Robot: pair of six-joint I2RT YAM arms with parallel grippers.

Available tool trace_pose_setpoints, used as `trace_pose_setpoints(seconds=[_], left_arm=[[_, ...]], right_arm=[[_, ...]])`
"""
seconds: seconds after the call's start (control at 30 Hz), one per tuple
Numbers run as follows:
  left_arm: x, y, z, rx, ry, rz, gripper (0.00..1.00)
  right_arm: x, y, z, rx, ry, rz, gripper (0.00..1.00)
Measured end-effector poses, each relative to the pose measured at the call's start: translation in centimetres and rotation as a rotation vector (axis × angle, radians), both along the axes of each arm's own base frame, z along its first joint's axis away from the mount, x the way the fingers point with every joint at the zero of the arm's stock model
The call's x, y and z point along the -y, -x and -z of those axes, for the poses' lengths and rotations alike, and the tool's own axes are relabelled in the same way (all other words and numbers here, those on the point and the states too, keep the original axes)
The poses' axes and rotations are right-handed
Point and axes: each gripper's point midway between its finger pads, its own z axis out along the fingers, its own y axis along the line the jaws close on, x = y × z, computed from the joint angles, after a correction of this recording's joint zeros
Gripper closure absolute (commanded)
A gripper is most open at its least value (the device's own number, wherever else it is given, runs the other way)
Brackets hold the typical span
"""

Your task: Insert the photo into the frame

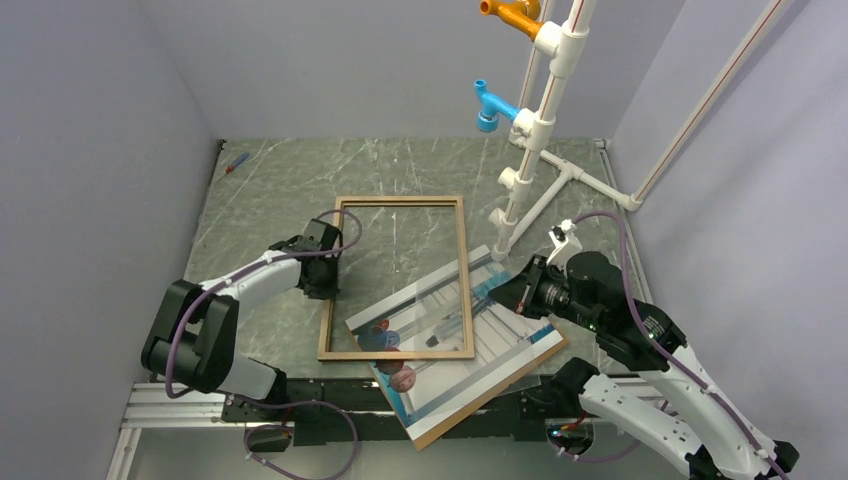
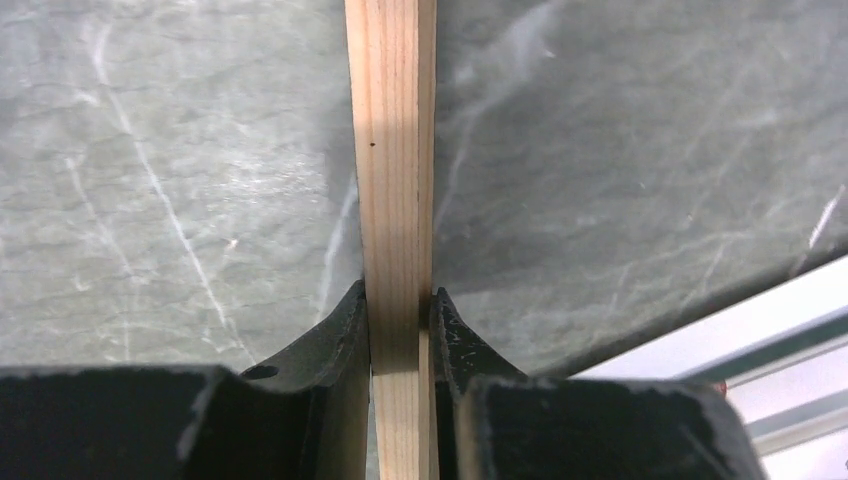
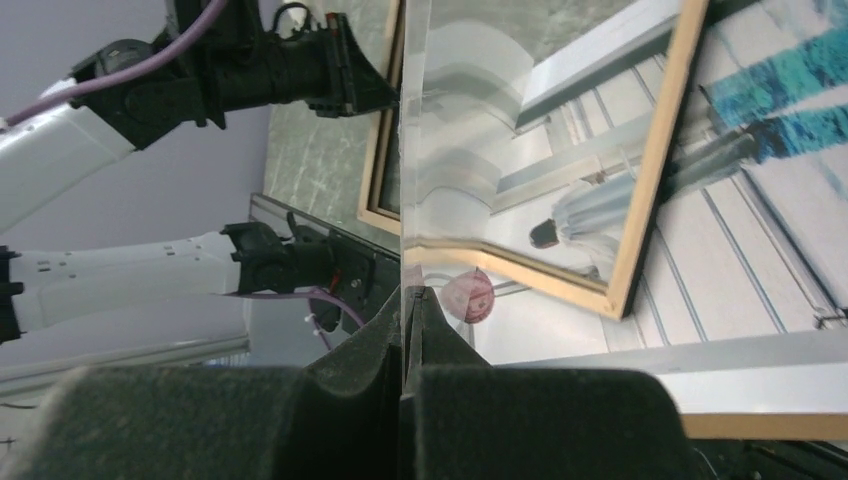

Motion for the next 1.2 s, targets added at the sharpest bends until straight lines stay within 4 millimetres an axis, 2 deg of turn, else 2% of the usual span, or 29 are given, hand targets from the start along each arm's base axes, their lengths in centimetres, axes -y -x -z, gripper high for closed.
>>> trace_pose_setpoints(seconds=[0.3,0.37,0.5,0.57,0.77,0.9,1.03,1.2], left_arm=[[1.3,1.1,-0.6,0.019,0.039,0.050,0.98],[1.4,1.3,-0.7,0.020,0.045,0.045,0.85],[1.6,2.2,-0.5,0.008,0.054,0.041,0.37],[1.7,2.5,-0.6,-0.002,0.061,0.036,0.26],[1.5,4.6,-1.4,-0.064,0.061,0.021,0.02],[2.2,5.4,-3.8,-0.014,0.123,0.026,0.01],[3.7,5.6,-6.6,0.075,0.254,0.033,0.01],[5.0,5.9,-7.4,0.107,0.360,0.020,0.01]], right_arm=[[-1.9,-0.7,-1.8,0.031,-0.080,-0.042,1.00],[-2.2,-0.8,-2.0,0.035,-0.090,-0.049,1.00],[-2.6,-1.0,-2.3,0.041,-0.102,-0.054,1.00],[-2.7,-1.2,-2.3,0.040,-0.101,-0.054,1.00],[-3.1,-1.4,-1.8,0.018,-0.095,-0.061,1.00],[-3.7,-1.5,-1.4,0.023,-0.123,-0.074,1.00],[-4.1,-1.7,0.3,0.005,-0.137,-0.072,1.00],[-5.4,-2.5,1.1,-0.023,-0.131,-0.093,1.00]])
